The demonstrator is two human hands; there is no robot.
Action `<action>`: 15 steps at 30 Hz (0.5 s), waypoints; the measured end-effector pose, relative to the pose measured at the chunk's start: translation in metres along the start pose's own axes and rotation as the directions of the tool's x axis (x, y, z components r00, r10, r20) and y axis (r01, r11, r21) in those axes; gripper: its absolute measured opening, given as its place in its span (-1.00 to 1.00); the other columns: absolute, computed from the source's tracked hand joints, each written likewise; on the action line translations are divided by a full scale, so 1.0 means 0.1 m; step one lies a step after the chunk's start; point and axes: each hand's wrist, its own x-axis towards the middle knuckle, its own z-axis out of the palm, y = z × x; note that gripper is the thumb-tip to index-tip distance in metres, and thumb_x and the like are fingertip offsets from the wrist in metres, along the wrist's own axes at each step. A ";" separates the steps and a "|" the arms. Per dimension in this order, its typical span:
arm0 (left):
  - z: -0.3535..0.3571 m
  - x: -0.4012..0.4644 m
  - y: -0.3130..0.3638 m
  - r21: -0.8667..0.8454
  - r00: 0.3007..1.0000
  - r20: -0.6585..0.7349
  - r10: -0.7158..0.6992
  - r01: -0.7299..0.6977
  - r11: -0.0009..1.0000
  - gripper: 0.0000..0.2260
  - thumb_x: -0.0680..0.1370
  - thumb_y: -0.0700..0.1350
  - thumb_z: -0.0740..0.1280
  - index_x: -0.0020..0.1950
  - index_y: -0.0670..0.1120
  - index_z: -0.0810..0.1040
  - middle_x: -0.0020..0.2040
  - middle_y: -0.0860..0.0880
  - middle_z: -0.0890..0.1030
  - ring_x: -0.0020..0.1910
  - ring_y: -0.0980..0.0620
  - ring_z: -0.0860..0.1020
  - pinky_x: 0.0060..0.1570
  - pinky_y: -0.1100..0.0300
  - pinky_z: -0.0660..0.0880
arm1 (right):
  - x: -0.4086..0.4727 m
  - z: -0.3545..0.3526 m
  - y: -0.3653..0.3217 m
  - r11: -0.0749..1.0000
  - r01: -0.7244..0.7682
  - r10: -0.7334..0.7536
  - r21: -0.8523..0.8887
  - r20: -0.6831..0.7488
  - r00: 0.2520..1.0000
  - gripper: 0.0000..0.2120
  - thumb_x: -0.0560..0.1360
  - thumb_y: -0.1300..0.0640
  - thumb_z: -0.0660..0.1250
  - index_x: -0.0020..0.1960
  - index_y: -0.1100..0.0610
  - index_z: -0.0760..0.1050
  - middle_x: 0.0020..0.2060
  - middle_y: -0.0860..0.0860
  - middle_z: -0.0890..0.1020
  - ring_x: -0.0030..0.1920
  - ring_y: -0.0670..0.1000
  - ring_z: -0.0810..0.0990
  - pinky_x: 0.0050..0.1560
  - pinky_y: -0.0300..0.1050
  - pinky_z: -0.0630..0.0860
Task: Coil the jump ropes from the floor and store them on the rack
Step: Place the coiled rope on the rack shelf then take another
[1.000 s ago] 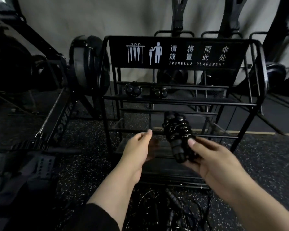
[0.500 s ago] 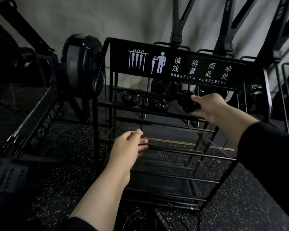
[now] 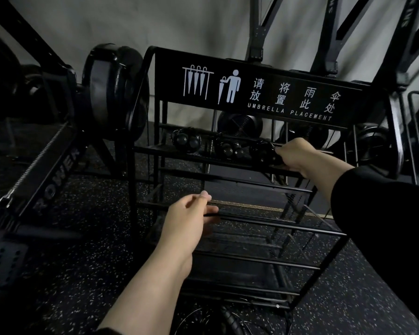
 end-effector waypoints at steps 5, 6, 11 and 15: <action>0.03 -0.02 -0.01 0.025 1.000 0.006 0.013 -0.013 1.000 -0.81 0.68 0.05 0.26 0.06 0.04 0.65 -0.09 0.02 0.75 -0.10 0.02 0.73 0.00 0.01 0.56 | 0.02 0.00 -0.04 0.983 -0.035 0.033 -0.181 -0.009 0.999 -0.55 0.68 -0.04 0.21 0.30 0.33 0.49 -0.02 0.14 0.50 -0.01 0.10 0.46 -0.02 -0.09 0.39; 0.03 -0.02 0.00 0.027 1.000 0.005 0.010 -0.011 1.000 -0.81 0.68 0.05 0.26 0.06 0.03 0.64 -0.09 0.01 0.75 -0.10 0.01 0.73 0.00 0.01 0.57 | 0.00 0.00 -0.04 0.981 -0.071 0.066 -0.181 -0.038 0.997 -0.55 0.68 -0.08 0.21 0.28 0.31 0.49 -0.01 0.13 0.51 0.00 0.10 0.48 -0.03 -0.10 0.37; 0.01 -0.06 0.02 0.026 1.000 0.007 -0.018 0.018 0.999 -0.80 0.69 0.03 0.26 0.10 -0.02 0.63 -0.06 -0.04 0.75 -0.09 -0.03 0.74 0.03 -0.02 0.63 | -0.31 -0.11 0.01 0.984 0.159 -0.176 -0.077 -0.341 0.923 -0.68 0.68 -0.04 0.18 0.16 0.15 0.60 0.00 0.13 0.64 0.00 0.18 0.63 -0.03 -0.01 0.56; 0.06 -0.13 -0.01 0.049 0.998 0.020 -0.062 0.061 0.997 -0.76 0.69 0.08 0.25 0.14 -0.05 0.60 -0.02 -0.05 0.72 -0.10 -0.04 0.71 -0.11 0.06 0.58 | -1.16 0.09 0.00 0.916 0.384 -0.327 0.118 -0.339 0.882 -0.73 0.69 0.00 0.17 0.07 0.11 0.60 -0.18 0.04 0.63 -0.28 0.02 0.55 -0.33 -0.12 0.42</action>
